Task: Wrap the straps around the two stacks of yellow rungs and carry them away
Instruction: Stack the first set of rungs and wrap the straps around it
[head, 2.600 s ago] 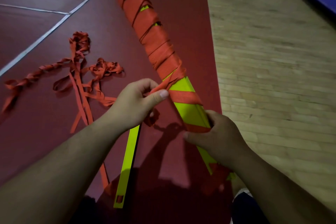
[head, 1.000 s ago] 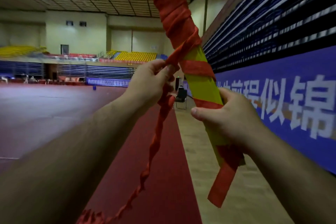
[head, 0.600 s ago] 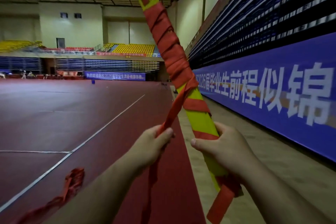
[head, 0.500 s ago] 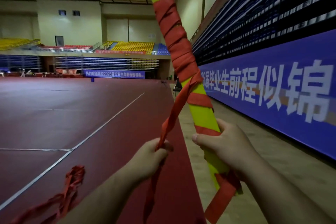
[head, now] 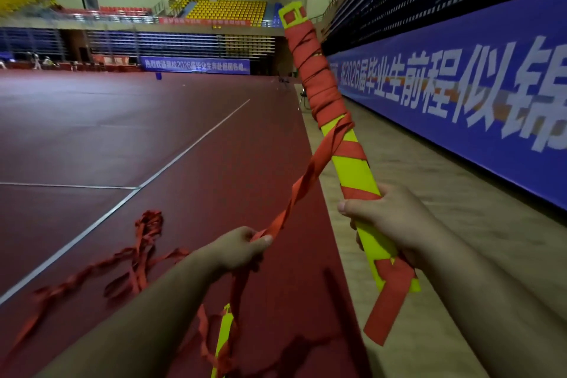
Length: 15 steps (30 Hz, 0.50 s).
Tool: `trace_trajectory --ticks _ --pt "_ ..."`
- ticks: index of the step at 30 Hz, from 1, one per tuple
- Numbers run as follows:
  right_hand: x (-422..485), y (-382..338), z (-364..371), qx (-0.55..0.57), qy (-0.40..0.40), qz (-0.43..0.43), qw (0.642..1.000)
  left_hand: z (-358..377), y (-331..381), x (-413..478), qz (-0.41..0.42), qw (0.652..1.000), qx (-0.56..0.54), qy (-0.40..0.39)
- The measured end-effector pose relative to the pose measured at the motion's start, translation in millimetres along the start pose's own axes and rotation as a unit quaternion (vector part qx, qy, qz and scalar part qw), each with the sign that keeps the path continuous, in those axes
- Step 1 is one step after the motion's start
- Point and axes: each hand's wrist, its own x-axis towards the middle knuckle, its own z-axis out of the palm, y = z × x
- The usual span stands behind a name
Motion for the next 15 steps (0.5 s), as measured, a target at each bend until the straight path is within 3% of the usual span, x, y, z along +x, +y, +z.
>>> trace_trajectory --ticks 2,4,9,15 --pt "1.8 13.5 9.1 -0.026 -0.009 0.016 0.999 -3.0 -11.1 1.9 -0.049 0.999 0.013 -0.010" --pt "4.4 24.5 15.9 -0.065 -0.010 0.021 0.998 1.9 -14.9 4.3 -0.037 0.999 0.011 0.009" --pt "20.6 38.7 28.9 -0.214 -0.018 0.014 0.977 26.6 -0.5 5.6 0.102 0.965 -0.231 0.064" --pt "28.9 47.7 38.0 -0.285 -0.035 0.008 0.958 44.4 0.7 24.3 0.164 0.960 -0.190 0.120"
